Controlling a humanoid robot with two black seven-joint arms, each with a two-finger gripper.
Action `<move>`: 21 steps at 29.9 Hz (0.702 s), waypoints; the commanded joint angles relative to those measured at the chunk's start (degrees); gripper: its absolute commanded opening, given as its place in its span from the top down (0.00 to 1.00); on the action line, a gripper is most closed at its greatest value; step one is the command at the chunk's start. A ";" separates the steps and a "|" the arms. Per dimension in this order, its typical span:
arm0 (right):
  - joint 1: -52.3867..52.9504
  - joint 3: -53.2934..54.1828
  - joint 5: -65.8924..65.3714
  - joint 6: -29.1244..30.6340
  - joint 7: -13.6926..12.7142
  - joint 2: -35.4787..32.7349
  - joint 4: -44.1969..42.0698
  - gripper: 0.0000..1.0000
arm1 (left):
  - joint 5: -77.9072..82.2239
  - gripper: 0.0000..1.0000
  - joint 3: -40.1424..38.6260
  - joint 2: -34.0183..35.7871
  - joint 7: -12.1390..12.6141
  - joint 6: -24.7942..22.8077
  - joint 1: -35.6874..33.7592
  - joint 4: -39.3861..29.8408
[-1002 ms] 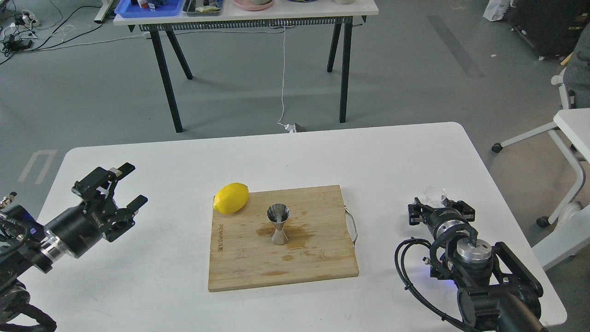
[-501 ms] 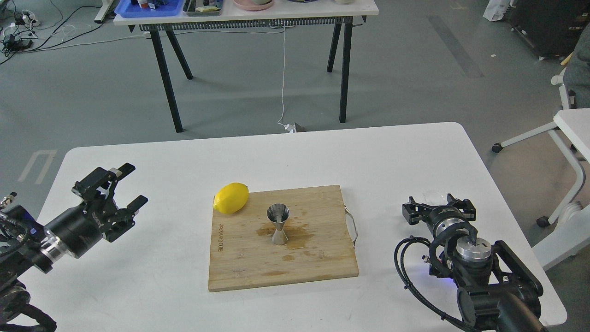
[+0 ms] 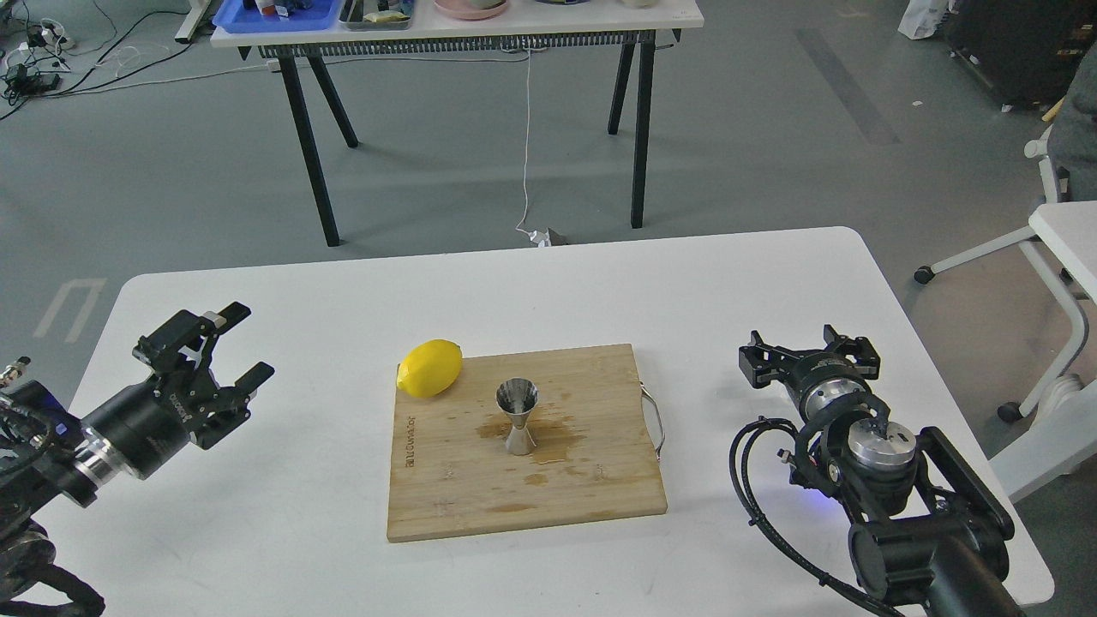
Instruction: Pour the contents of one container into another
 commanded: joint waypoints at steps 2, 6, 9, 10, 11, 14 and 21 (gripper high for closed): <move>1.19 0.09 0.00 0.11 -0.63 -4.58 5.15 0.03 | 0.00 0.01 -0.11 0.00 0.00 0.00 -0.14 0.01; 6.63 -0.35 -0.18 1.08 -3.87 -11.87 4.98 0.03 | 0.00 0.01 -0.20 -0.08 0.00 0.00 -0.23 0.01; 9.01 -1.84 -1.14 5.02 -7.74 -16.52 4.28 0.03 | -0.09 0.01 -0.72 0.00 0.00 0.00 -0.40 0.01; 9.54 -2.89 -2.45 7.30 -8.88 -18.28 3.66 0.03 | -0.18 0.01 -0.81 0.00 0.00 0.00 -0.49 0.01; 9.98 -4.12 -4.20 9.67 -10.02 -19.95 2.87 0.03 | -0.35 0.01 -0.81 0.00 0.00 0.00 -0.67 0.01; 10.95 -6.06 -8.51 17.93 -12.75 -22.60 -0.64 0.03 | -0.88 0.01 -1.08 0.09 0.00 0.00 -1.46 0.01; 10.51 -6.24 -11.69 38.05 -14.25 -23.83 -7.41 0.02 | -5.79 0.01 -2.22 0.18 0.00 0.00 -2.60 0.01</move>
